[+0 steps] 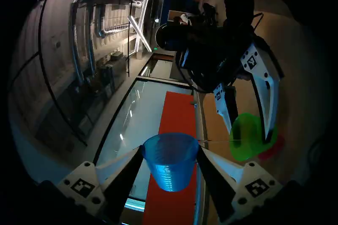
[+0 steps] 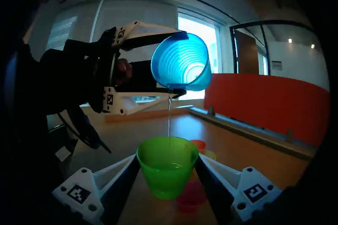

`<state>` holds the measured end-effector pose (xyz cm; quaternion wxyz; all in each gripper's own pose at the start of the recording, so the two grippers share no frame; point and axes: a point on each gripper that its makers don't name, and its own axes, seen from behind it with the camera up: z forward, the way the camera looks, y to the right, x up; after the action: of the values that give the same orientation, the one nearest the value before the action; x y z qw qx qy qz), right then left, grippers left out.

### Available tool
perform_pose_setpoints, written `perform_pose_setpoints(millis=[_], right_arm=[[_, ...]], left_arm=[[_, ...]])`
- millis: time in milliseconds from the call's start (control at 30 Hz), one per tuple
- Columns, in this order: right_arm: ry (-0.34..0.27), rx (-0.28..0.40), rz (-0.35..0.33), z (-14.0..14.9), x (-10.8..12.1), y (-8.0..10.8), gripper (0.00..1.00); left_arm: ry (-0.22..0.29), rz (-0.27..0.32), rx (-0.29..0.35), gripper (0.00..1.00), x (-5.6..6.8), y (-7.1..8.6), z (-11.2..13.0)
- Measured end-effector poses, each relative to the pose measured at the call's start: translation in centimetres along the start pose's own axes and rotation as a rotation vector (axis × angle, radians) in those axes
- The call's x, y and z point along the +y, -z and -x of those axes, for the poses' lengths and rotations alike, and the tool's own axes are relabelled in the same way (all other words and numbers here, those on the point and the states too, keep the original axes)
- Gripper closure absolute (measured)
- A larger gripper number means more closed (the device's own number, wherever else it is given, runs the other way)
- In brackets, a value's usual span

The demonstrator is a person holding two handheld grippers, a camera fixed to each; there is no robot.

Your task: Pour water

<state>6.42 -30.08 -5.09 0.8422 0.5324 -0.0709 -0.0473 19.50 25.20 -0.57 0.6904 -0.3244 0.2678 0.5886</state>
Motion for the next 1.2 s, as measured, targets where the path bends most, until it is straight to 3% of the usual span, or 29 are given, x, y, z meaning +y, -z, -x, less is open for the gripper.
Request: perform_pose_setpoints(millis=[1200], right_arm=[[0.005,0.002,0.006,-0.13,0.36,0.12,0.10]], left_arm=[[-0.084,0.000,0.006,0.12,0.46,0.01,-0.14]])
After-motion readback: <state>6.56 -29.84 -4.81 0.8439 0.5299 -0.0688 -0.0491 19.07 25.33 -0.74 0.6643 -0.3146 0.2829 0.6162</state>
